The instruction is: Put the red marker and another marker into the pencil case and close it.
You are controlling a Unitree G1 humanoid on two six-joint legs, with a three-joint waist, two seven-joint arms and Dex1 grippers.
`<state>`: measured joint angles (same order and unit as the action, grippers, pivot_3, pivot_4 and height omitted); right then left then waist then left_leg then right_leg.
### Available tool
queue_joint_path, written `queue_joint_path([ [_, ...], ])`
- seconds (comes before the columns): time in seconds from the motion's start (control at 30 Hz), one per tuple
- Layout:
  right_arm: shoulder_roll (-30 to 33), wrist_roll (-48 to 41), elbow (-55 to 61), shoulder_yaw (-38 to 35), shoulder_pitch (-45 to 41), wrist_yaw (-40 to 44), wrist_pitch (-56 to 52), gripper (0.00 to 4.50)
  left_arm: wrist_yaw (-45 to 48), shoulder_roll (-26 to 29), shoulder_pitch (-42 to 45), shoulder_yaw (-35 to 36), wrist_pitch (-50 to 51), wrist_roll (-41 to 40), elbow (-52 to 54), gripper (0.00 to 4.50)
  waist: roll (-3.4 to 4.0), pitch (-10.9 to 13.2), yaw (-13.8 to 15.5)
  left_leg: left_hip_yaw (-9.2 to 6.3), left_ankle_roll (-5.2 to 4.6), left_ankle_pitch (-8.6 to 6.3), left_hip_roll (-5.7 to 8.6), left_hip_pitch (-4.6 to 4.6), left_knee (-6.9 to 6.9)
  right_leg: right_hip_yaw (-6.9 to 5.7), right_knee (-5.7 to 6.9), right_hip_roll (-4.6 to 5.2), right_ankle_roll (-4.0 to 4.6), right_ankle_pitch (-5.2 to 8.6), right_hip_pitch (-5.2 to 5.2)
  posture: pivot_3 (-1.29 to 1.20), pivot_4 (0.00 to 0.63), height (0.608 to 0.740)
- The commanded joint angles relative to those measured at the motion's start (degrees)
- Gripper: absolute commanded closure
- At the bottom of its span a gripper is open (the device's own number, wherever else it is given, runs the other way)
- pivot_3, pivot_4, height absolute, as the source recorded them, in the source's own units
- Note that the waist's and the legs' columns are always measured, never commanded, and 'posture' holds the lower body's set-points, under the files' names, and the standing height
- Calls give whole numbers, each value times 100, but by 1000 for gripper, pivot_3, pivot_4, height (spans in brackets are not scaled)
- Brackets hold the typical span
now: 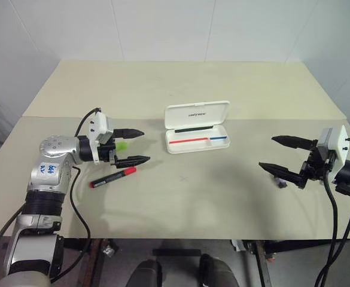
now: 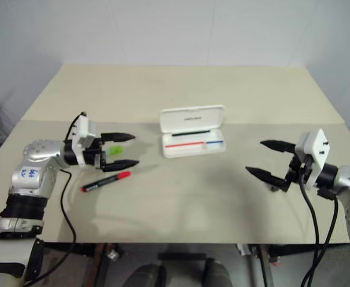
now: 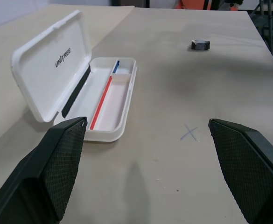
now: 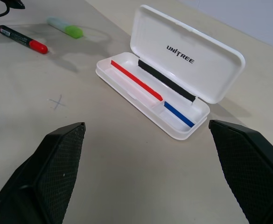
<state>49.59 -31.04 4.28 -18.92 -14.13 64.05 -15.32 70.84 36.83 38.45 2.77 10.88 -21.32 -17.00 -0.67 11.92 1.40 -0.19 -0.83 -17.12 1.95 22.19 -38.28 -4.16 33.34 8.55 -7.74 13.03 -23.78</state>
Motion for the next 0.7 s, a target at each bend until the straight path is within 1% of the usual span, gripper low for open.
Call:
queue_joint_path([
  [0.03, 31, -144, 238, 39, -223, 59, -19, 0, 86, 126, 48, 90, -2, -85, 200, 62, 0, 0, -11, 0, 0, 0, 0, 0, 0, 1, 1, 0, 0, 0, 0, 0, 150, 740],
  [0.17, -52, -159, 285, 263, -475, 58, -92, 0, 74, 112, 9, 88, -115, -23, 194, 62, 0, 0, -20, 1, 1, 0, -4, -3, 1, 1, 2, -3, 1, 0, 0, 0, 150, 740],
  [0.33, -80, -33, -42, 484, -827, 131, -46, 0, 115, 137, 2, 89, -66, -60, 233, 62, 0, 0, -8, 1, 0, 0, -2, -2, 0, 2, 0, -2, 1, 0, 0, 0, 150, 740],
  [0.53, -387, 270, -641, 1071, -1439, 329, 232, 0, 88, 177, 17, 147, -70, -79, 341, 62, 0, 0, -12, 1, 0, 0, 0, -1, -2, 3, 1, -2, 1, 0, 0, 0, 150, 740],
  [0.7, -548, 423, -1112, 1327, -1953, 569, 357, 0, 107, 284, -50, 187, 122, -174, 629, 62, 0, 0, -34, 3, 0, 0, -1, 2, -1, 5, 1, -3, 1, 0, -6, 0, 150, 740],
])
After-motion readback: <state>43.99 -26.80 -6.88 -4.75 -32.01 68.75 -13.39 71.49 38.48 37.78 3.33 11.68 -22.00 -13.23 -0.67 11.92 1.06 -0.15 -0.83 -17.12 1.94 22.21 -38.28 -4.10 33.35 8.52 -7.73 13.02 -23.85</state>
